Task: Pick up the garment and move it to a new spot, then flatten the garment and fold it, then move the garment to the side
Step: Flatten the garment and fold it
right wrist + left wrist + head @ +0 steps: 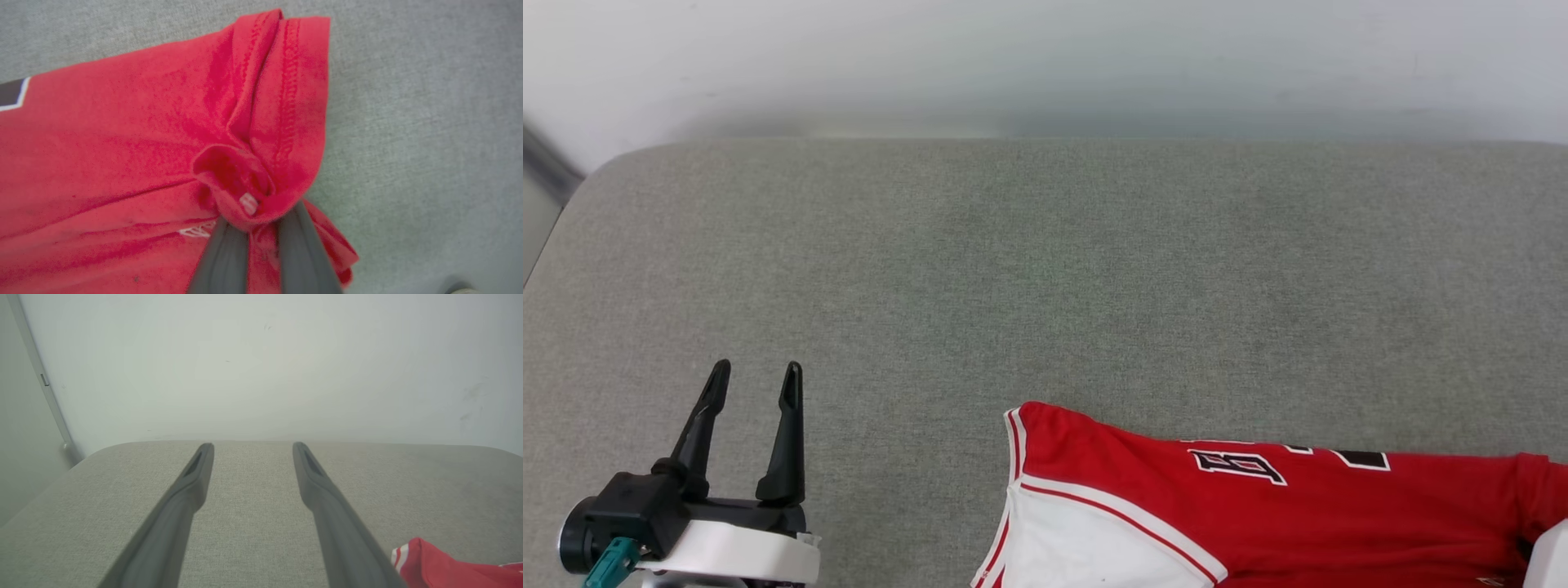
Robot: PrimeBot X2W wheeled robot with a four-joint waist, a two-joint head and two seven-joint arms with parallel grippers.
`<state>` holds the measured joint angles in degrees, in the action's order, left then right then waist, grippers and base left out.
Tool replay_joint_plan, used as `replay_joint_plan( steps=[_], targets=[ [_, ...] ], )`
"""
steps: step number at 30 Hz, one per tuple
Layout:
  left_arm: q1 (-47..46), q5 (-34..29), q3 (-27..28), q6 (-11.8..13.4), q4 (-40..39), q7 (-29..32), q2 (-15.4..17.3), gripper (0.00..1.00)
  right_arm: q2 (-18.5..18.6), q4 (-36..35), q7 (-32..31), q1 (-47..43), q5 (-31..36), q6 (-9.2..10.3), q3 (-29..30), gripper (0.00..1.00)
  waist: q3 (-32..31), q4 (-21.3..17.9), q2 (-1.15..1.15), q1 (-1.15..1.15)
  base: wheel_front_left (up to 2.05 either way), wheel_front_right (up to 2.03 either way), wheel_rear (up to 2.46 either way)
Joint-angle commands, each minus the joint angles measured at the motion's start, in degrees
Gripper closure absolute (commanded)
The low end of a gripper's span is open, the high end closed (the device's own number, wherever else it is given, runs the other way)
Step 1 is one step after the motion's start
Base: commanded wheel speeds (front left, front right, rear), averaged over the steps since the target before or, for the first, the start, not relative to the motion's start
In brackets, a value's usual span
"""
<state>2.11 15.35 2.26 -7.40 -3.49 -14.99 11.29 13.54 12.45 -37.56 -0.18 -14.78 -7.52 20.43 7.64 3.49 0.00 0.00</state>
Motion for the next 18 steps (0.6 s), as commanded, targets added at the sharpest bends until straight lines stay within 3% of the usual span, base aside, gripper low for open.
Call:
replay_joint_plan(
  steps=[1, 9, 18],
  targets=[
    [0.3, -0.3, -0.06, -0.07, 0.01, -0.26, -0.28, 0.0, -0.46, -0.53, -0.02, 0.14, -0.09, 0.06, -0.47, 1.0, -0.38, -0.15, 0.0, 0.0, 0.0, 0.0, 0.0],
    [1.52, -0.39, -1.38, -0.1, 0.56, -0.25, -0.68, 0.0, 0.0, -8.41, -2.77, -5.15, -2.4, 0.05, -5.49, 1.0, -3.6, -0.58, 0.0, 0.0, 0.0, 0.0, 0.0],
    [2.55, -0.51, -2.63, -0.11, 0.72, -0.2, -2.14, 0.0, -4.75, -21.49, -10.31, -10.13, -7.69, 0.04, -11.31, 1.0, -5.83, 0.4, 0.0, 0.0, 0.0, 0.0, 0.0]
  ],
)
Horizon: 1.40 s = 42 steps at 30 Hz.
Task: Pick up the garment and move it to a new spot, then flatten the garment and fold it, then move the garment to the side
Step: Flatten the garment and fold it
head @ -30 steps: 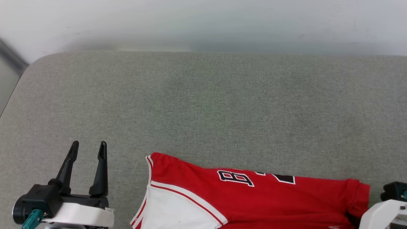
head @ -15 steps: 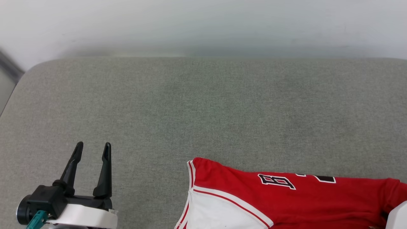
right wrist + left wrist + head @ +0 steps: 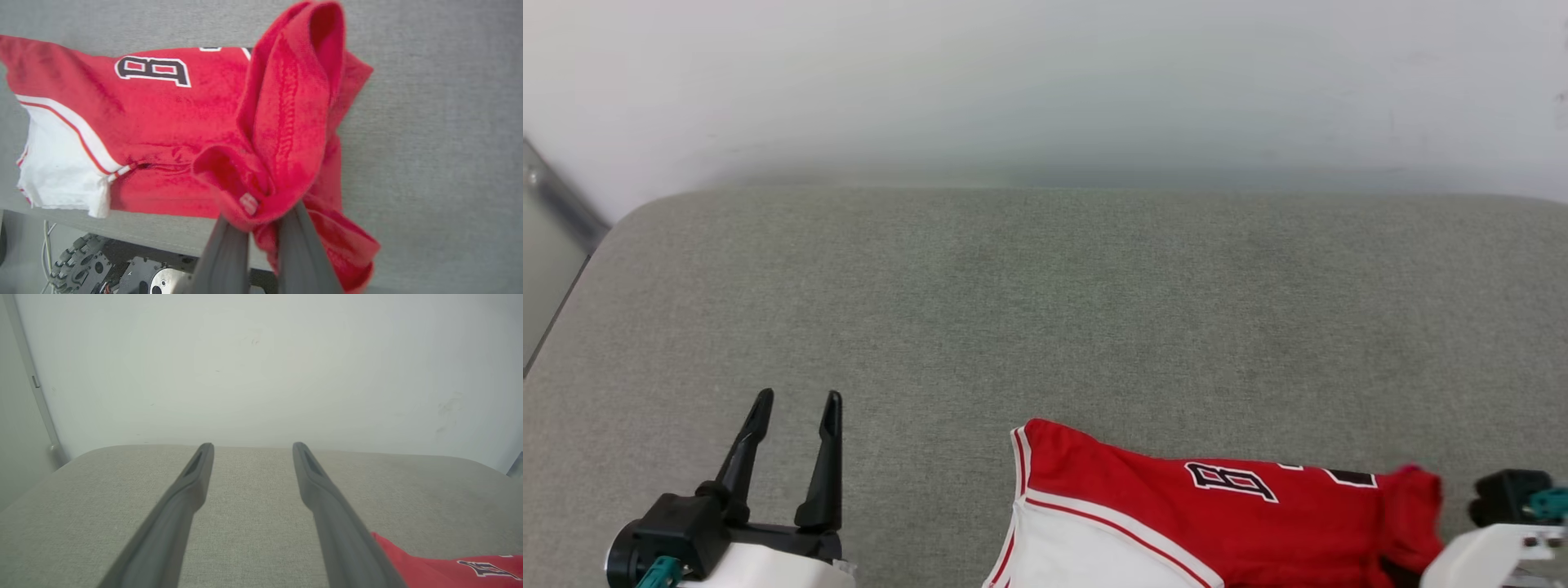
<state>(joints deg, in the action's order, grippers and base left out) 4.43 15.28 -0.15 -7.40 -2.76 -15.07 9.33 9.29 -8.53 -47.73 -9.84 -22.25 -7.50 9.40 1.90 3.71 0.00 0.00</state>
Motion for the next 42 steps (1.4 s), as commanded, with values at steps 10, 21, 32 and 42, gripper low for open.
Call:
replay_joint_plan(
  steps=[10, 21, 32, 42],
  targets=[
    [-0.16, 0.14, -1.46, -0.1, 0.74, -0.12, 0.45, 0.0, -6.44, -3.87, -4.31, 2.14, -7.17, 0.02, -9.74, 1.0, -0.66, 2.97, 0.0, 0.0, 0.0, 0.0, 0.0],
    [0.1, 0.44, -2.14, -0.11, 1.09, -0.12, 1.26, 0.0, -6.49, 6.09, 4.67, 7.16, -22.15, 0.02, -17.42, 1.0, -1.24, 5.89, 0.0, 0.0, 0.0, 0.0, 0.0],
    [-0.62, 0.49, -2.67, -0.11, 1.23, -0.12, 1.11, 0.0, -6.43, 17.83, 12.37, 14.39, -26.43, 0.02, -25.61, 1.0, -0.18, 8.41, 0.0, 0.0, 0.0, 0.0, 0.0],
    [-1.21, 1.01, -2.51, -0.11, 1.49, -0.12, 1.61, 0.0, -6.49, 24.41, 17.91, 20.2, -30.81, 0.01, -33.8, 0.0, -0.36, 9.42, 0.0, 0.0, 0.0, 0.0, 0.0]
  ],
)
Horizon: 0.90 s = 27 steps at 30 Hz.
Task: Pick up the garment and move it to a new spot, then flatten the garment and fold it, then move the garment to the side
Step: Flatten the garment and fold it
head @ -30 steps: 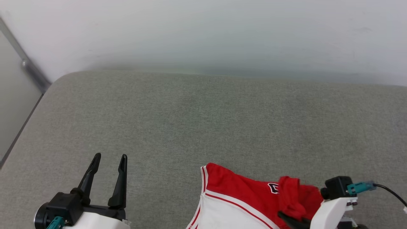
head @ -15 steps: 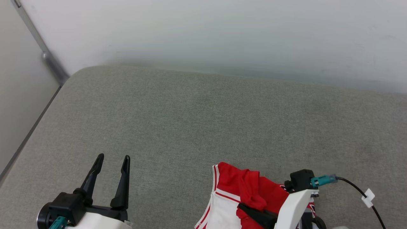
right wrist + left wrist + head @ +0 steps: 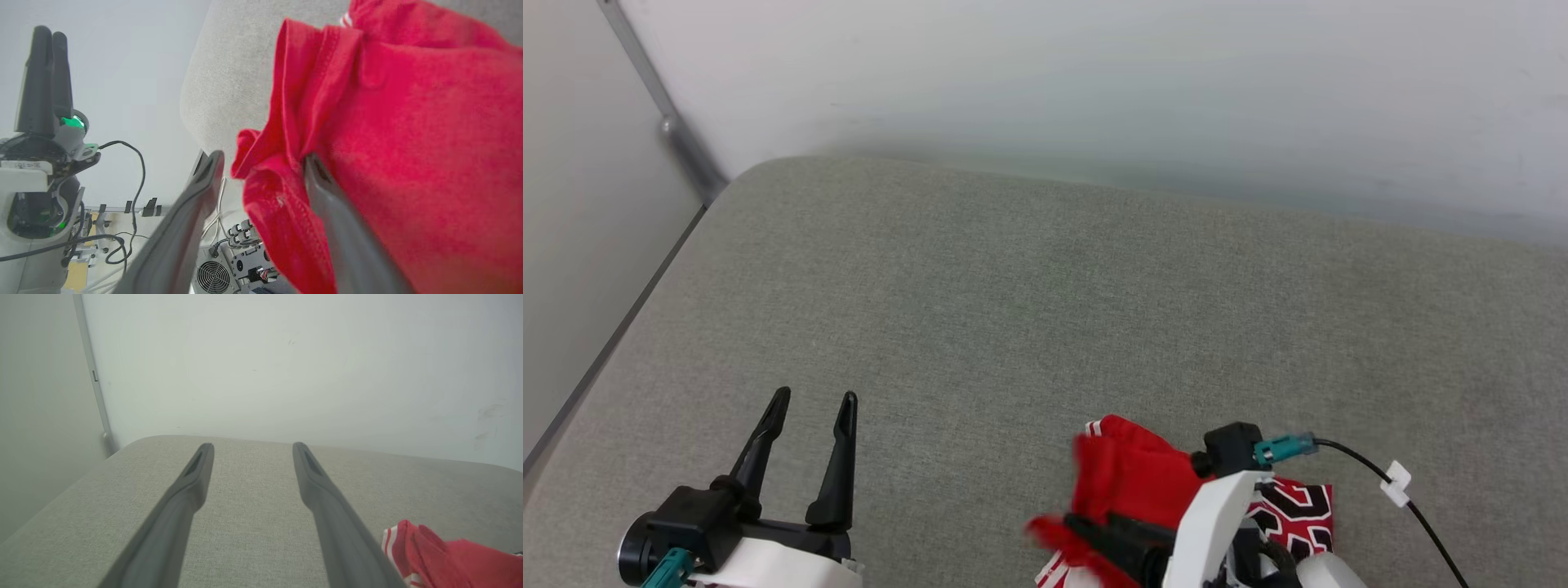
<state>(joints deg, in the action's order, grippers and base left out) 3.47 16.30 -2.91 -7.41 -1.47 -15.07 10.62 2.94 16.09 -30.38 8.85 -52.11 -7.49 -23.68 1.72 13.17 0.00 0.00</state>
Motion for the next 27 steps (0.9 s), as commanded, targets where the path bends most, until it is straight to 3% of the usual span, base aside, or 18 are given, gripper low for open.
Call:
replay_joint_plan(
  steps=[1, 8, 11, 15, 16, 20, 27],
  targets=[
    [-0.19, -0.03, 0.33, -0.1, 0.22, -0.12, 0.39, 0.0, -0.09, -0.08, 1.03, 1.7, -1.74, 0.0, -1.31, 0.0, -0.36, -0.12, 0.0, 0.0, 0.0, 0.0, 0.0],
    [0.23, 0.02, 0.45, -0.11, -0.31, -0.12, 0.31, 0.0, -0.06, 0.99, 3.16, 4.89, -0.99, 0.0, -0.94, 0.0, -1.45, -1.64, 0.0, 0.0, 0.0, 0.0, 0.0],
    [0.58, -0.02, 0.45, -0.1, -0.6, -0.12, 0.35, 0.0, -0.08, 0.48, 3.93, 6.28, 4.23, 0.0, 1.84, 0.0, -1.82, -2.78, 0.0, 0.0, 0.0, 0.0, 0.0],
    [0.88, 0.08, 0.73, -0.1, -1.03, -0.12, 0.1, 0.0, 0.72, -2.68, 4.74, 8.34, 18.23, 0.0, 5.81, 0.0, -1.93, -4.87, 0.0, 0.0, 0.0, 0.0, 0.0],
    [0.88, 0.08, 0.73, -0.1, -1.03, -0.12, 0.1, 0.0, 0.72, -2.68, 4.74, 8.34, 18.23, 0.0, 5.81, 0.0, -1.93, -4.87, 0.0, 0.0, 0.0, 0.0, 0.0],
    [0.55, -0.03, 0.44, -0.1, -1.33, -0.12, -0.19, 0.0, 5.96, -8.05, 7.57, 8.74, 30.23, 0.01, 8.16, 0.0, -1.4, -6.64, 0.0, 0.0, 0.0, 0.0, 0.0],
    [-0.68, -0.26, 0.43, -0.1, -2.06, -0.12, -1.02, 0.0, 11.66, -14.46, 16.11, 5.46, 39.47, 0.01, 17.63, 0.0, -0.26, -8.91, 0.0, 0.0, 0.0, 0.0, 0.0]
  ],
)
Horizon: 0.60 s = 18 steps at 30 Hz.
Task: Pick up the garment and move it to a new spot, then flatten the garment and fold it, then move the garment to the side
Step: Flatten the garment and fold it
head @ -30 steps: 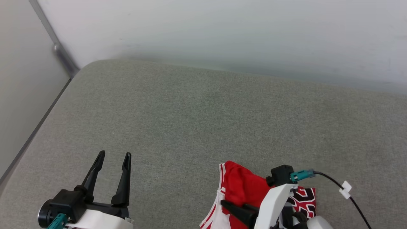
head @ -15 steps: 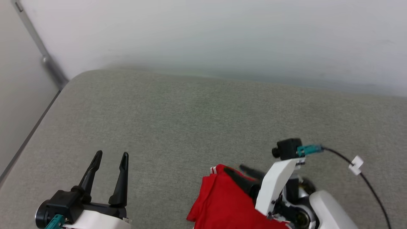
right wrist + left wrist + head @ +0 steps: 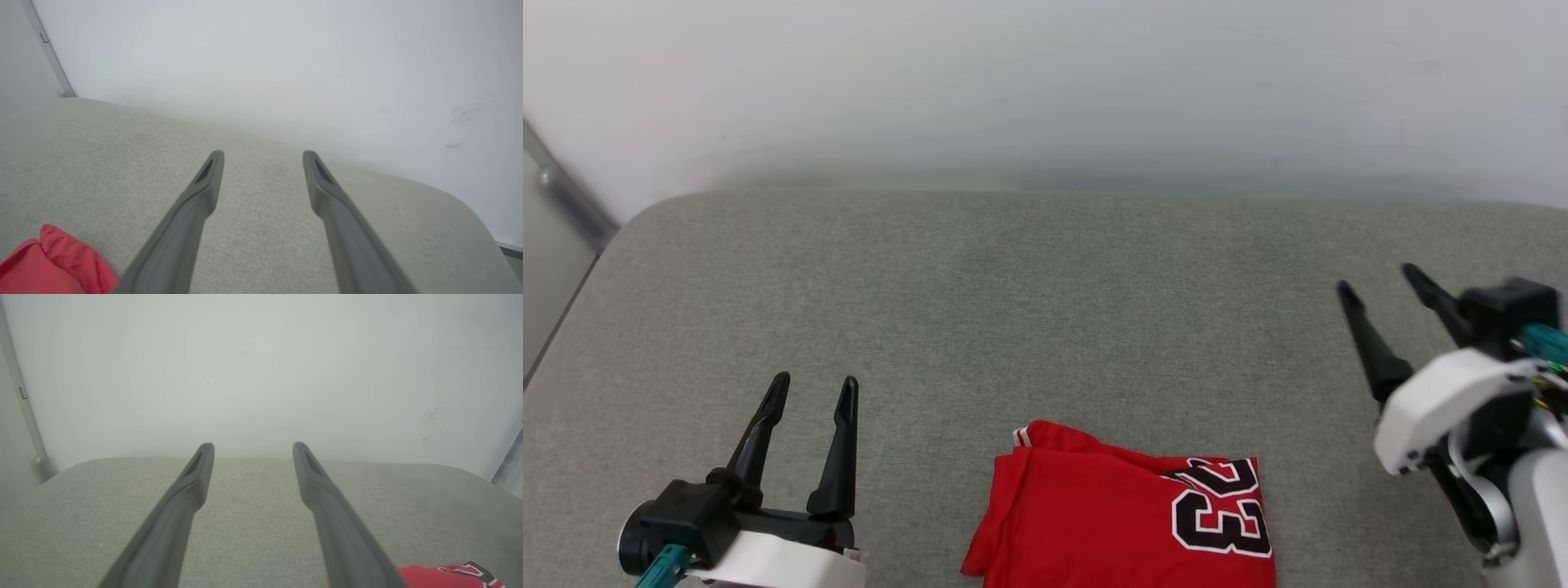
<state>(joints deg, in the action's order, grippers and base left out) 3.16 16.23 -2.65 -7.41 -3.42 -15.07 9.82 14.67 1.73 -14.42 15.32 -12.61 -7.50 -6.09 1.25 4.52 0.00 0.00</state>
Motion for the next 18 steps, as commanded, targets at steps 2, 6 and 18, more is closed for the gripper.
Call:
replay_joint_plan(
  steps=[2, 6, 18],
  targets=[
    [-0.52, -0.29, 0.58, -0.1, -0.38, -0.12, -0.42, 0.0, -0.38, -1.67, 2.78, -3.14, 0.68, 0.02, 2.99, 0.0, 0.31, -0.53, 0.0, 0.0, 0.0, 0.0, 0.0],
    [-0.5, -0.7, 0.1, -0.1, -0.95, -0.12, -0.82, 0.0, -1.29, -4.93, 7.93, -8.01, 2.37, 0.02, 7.28, 0.0, 0.57, -1.04, 0.0, 0.0, 0.0, 0.0, 0.0],
    [1.45, -2.46, -0.73, -0.1, -3.64, -0.12, -1.18, 0.0, -7.16, -11.59, 17.31, -17.75, 2.46, 0.02, 10.56, 0.0, 0.41, -0.88, 0.0, 0.0, 0.0, 0.0, 0.0]
  ],
)
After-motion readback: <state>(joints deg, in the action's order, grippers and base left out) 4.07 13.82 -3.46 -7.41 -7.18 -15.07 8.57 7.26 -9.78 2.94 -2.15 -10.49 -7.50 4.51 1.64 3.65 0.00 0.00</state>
